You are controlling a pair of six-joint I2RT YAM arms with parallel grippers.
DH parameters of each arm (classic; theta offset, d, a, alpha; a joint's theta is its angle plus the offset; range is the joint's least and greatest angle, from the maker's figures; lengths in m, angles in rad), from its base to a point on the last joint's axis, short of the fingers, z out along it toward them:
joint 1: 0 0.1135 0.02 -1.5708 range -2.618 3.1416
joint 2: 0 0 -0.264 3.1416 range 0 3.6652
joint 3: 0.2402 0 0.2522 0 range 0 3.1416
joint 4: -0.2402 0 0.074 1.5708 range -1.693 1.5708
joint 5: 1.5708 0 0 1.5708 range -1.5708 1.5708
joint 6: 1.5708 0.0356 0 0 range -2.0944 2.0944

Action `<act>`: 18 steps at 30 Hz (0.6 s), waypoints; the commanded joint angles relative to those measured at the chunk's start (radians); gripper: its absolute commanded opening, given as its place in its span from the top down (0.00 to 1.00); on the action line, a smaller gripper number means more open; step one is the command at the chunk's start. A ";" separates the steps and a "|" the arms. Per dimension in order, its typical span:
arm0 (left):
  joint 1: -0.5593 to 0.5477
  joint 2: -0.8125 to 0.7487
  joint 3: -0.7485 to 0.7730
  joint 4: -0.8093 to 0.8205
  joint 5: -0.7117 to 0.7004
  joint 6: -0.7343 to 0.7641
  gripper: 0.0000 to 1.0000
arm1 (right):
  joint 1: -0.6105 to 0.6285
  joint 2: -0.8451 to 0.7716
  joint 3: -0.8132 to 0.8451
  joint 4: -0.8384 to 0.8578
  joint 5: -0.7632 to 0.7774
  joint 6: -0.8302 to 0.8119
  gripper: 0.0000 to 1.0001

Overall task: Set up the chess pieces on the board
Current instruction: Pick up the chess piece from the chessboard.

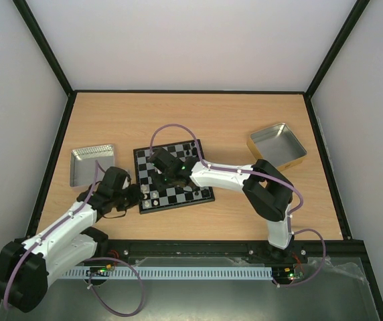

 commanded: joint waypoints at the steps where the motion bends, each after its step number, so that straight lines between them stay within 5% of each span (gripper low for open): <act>1: 0.004 0.011 0.030 -0.072 -0.020 0.000 0.98 | -0.004 -0.026 -0.003 0.016 -0.077 -0.041 0.66; 18: 0.004 -0.033 0.196 -0.339 -0.142 -0.031 0.98 | 0.040 0.086 0.120 -0.064 -0.107 -0.086 0.62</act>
